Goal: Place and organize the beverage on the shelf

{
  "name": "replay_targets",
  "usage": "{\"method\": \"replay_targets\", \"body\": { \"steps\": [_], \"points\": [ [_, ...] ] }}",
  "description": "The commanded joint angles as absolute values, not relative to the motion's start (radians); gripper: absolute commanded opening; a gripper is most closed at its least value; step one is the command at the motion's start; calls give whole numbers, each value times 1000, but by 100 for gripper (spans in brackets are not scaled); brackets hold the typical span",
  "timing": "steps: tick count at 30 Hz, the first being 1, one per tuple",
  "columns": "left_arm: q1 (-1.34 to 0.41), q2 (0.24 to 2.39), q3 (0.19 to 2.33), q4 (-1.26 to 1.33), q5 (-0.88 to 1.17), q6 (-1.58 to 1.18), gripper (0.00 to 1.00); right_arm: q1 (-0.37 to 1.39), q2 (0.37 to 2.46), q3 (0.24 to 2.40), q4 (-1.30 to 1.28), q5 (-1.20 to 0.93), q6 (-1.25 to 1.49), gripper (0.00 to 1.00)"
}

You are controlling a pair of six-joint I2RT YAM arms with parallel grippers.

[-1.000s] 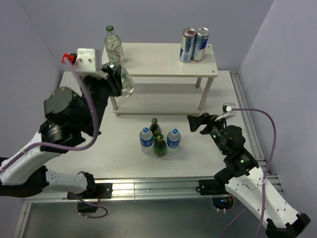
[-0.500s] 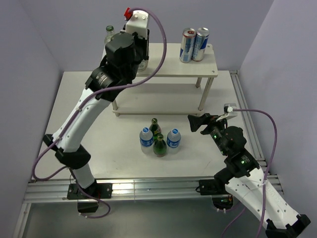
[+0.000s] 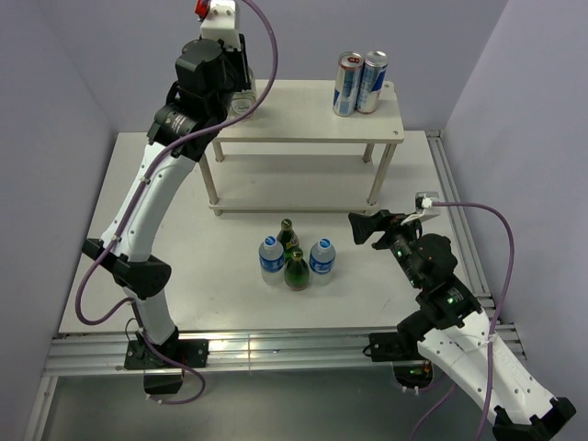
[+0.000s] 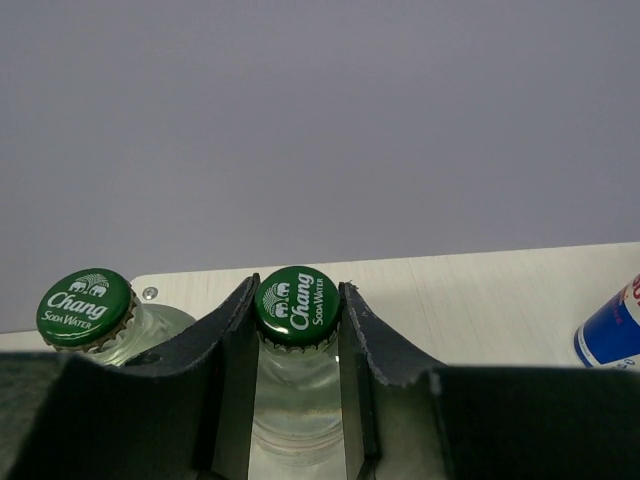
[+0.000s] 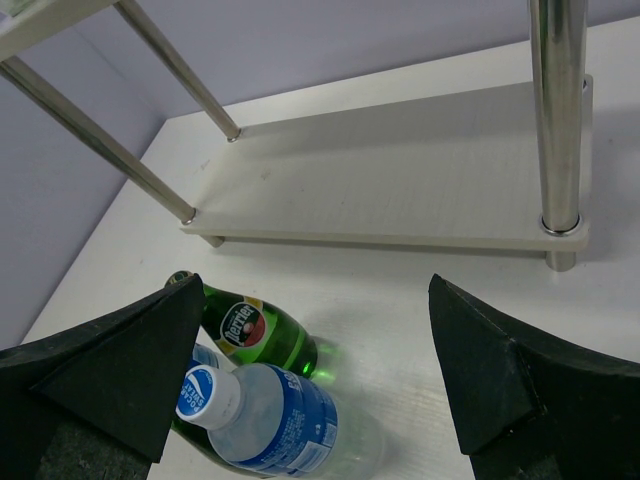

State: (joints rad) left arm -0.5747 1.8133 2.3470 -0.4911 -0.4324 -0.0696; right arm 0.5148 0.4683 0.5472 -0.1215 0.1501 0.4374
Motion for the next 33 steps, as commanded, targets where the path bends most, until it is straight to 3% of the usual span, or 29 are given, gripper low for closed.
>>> {"method": "replay_targets", "body": {
  "steps": [1, 5, 8, 9, 11, 18, 19, 26, 33],
  "points": [
    [-575, 1786, 2372, -347, -388, -94, 0, 520, 468, 538, -101, 161, 439, 100],
    [-574, 1773, 2336, -341, -383, -94, 12, 520, 471, 538, -98, 160, 439, 100],
    [-574, 1764, 2315, -336, -370, -94, 40, 522, 472, 538, -98, 160, 440, 100],
    [-574, 1766, 2316, -339, -364, -94, 60, 520, 474, 538, -98, 158, 439, 100],
    [-575, 1766, 2318, -341, -359, -94, 73, 520, 472, 538, -100, 160, 440, 100],
    [-575, 1760, 2315, -350, -348, -103, 87, 520, 466, 537, -100, 163, 439, 100],
    [-575, 1756, 2312, -354, -345, -109, 99, 520, 466, 537, -101, 163, 440, 100],
    [-649, 1594, 2128, -321, -434, -104, 99, 520, 469, 535, -98, 161, 440, 100],
    [-984, 1303, 1661, -259, -756, -86, 99, 522, 474, 535, -97, 158, 439, 100]
  ]
}}
